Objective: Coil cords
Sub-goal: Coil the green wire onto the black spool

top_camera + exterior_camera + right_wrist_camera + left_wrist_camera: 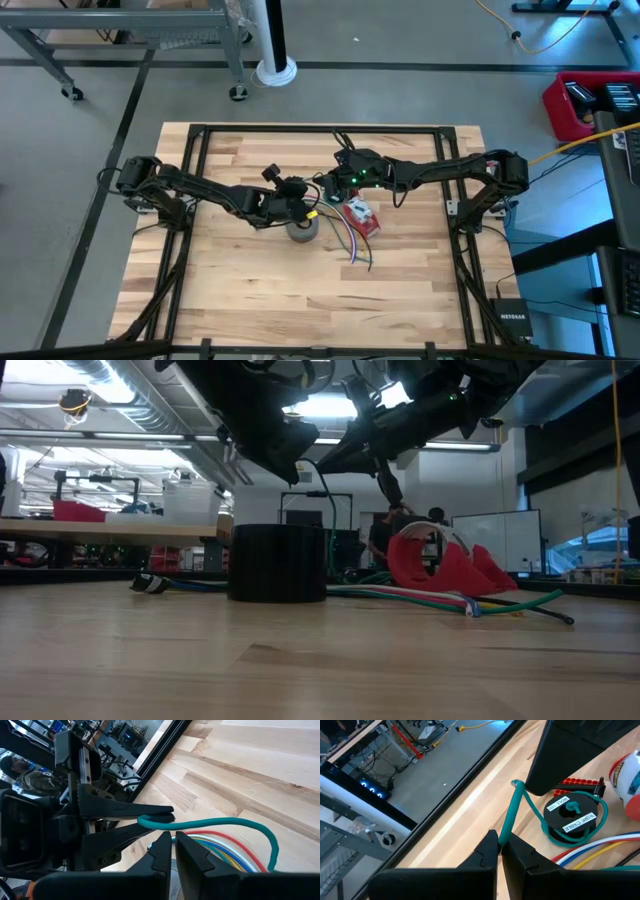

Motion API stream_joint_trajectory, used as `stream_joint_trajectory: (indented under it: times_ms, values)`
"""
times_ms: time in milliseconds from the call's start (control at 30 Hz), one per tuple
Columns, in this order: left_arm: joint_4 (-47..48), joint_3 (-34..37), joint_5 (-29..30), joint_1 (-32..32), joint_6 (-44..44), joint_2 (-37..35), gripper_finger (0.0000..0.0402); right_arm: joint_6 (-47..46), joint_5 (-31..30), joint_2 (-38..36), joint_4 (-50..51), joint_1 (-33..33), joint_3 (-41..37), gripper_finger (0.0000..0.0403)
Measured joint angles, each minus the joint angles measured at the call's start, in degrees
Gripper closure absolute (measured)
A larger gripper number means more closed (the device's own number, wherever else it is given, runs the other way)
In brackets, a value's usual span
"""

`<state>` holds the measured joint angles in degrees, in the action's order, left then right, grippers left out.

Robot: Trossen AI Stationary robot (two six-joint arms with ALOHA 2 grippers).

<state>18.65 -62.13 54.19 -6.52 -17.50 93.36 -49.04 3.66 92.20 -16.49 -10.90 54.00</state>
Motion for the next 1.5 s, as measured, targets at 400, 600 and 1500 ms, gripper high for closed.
stream_joint_trajectory:
  times_ms: [400,600,1500]
  values:
    - [-0.04,0.00,-0.02,0.00,-0.07,0.00,0.0400,0.02,0.00,0.00,-0.02,0.00,0.00,0.0375]
    - [-0.04,0.00,-0.01,0.00,-0.08,0.00,0.0400,0.02,0.00,0.00,-0.02,0.00,0.00,0.0375]
    - [10.54,0.00,-3.00,2.56,1.30,-8.94,0.0400,0.01,0.00,0.00,0.11,0.02,-0.02,0.0375]
